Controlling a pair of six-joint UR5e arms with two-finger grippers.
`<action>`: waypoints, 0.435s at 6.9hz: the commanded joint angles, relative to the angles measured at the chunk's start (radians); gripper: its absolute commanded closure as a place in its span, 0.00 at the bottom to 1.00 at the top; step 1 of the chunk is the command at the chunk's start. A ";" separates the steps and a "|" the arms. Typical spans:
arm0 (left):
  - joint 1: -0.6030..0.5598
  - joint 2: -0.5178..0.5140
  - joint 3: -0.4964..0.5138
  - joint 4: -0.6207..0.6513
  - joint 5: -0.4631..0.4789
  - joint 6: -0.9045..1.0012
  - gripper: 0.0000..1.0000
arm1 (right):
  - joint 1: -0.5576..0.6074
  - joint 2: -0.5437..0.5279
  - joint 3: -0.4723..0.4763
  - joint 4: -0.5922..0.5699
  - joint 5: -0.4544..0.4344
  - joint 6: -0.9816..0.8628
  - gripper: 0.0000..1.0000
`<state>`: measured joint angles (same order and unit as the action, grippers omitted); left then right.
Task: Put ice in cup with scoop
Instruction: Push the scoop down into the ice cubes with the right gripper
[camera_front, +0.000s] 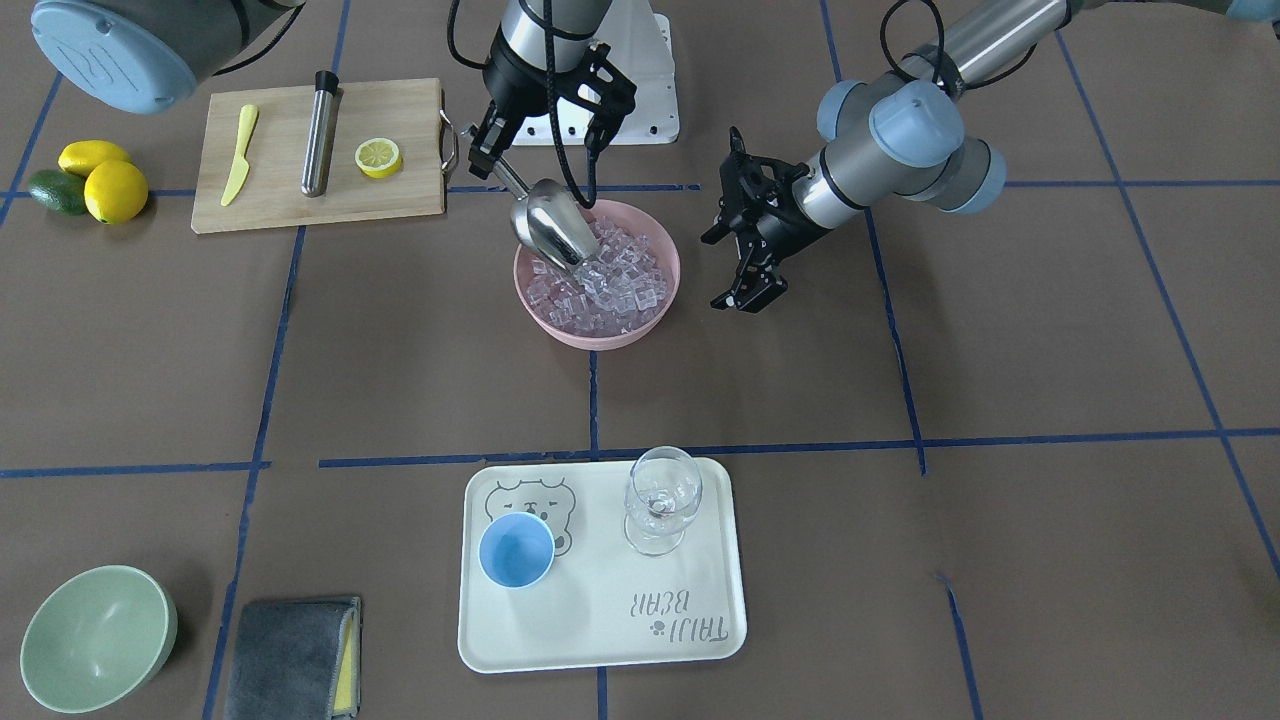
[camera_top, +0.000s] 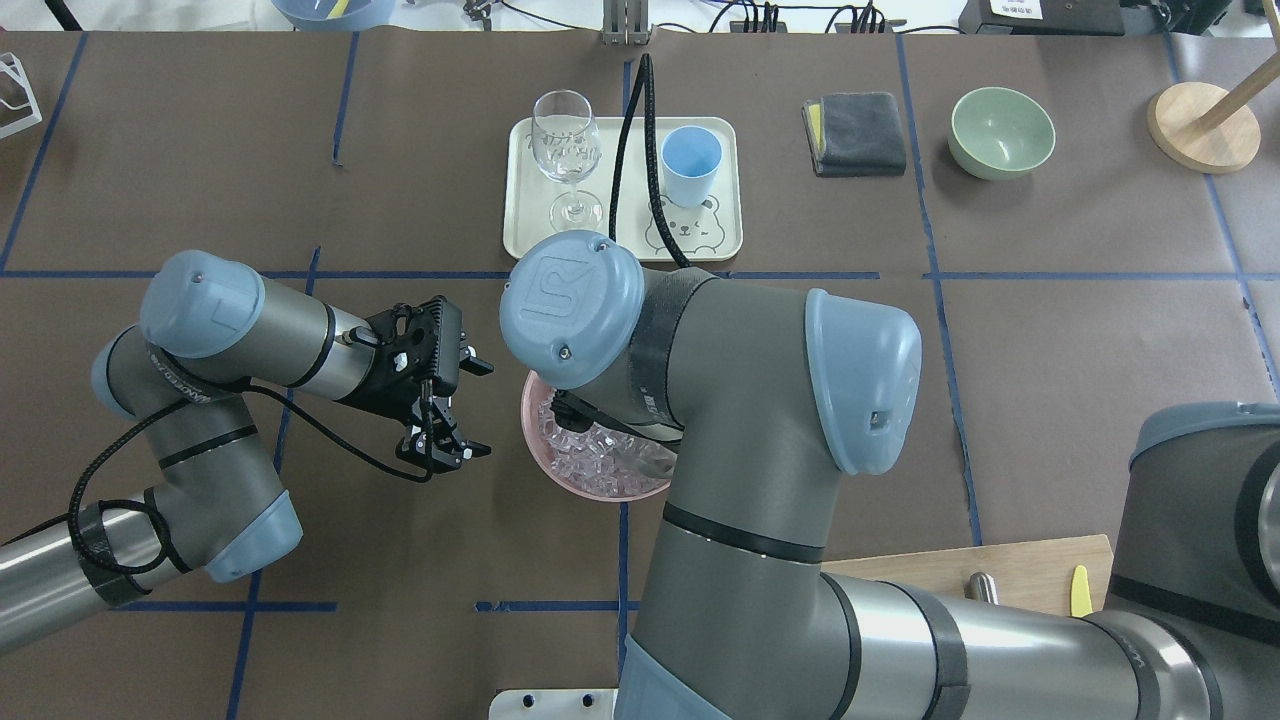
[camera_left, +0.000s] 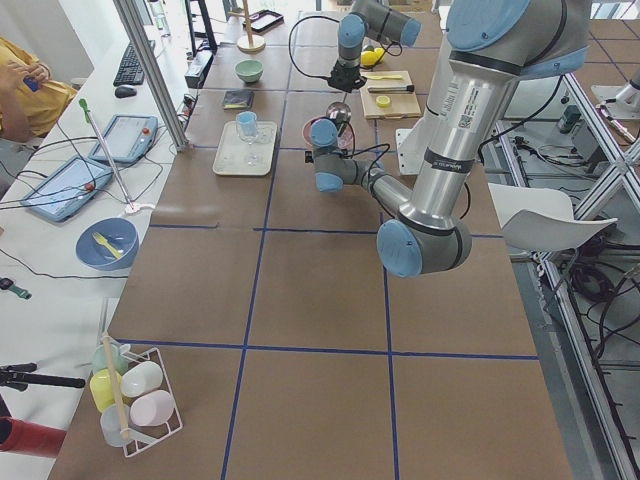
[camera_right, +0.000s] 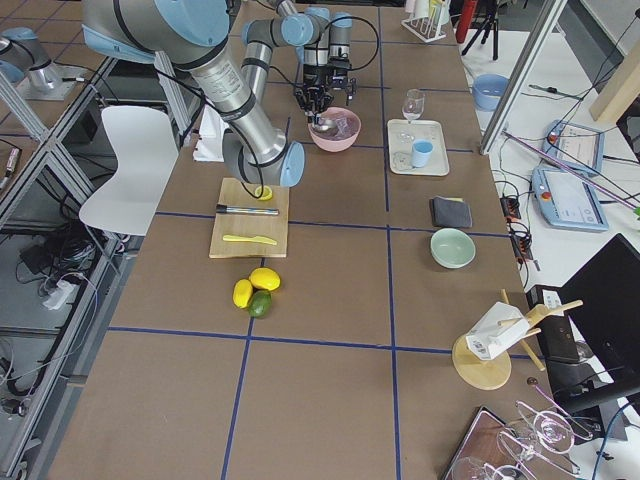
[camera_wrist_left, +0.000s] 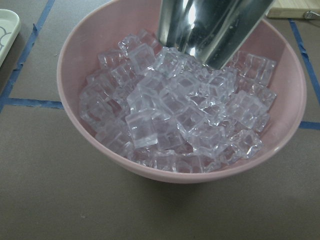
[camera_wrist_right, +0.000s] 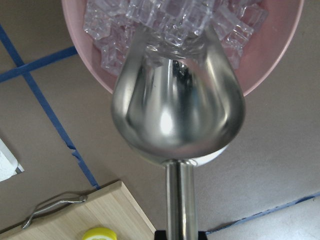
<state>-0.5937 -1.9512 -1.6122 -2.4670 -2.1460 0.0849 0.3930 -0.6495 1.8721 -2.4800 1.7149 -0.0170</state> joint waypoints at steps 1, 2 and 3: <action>-0.003 0.000 -0.017 0.000 -0.002 -0.001 0.00 | 0.006 -0.062 0.001 0.100 0.018 -0.003 1.00; -0.008 0.000 -0.025 0.002 -0.005 -0.001 0.00 | 0.026 -0.097 0.002 0.155 0.079 -0.003 1.00; -0.012 0.000 -0.029 0.002 -0.008 -0.001 0.00 | 0.030 -0.117 0.001 0.188 0.092 -0.001 1.00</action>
<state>-0.6009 -1.9512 -1.6341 -2.4656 -2.1503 0.0844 0.4130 -0.7355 1.8733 -2.3417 1.7764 -0.0195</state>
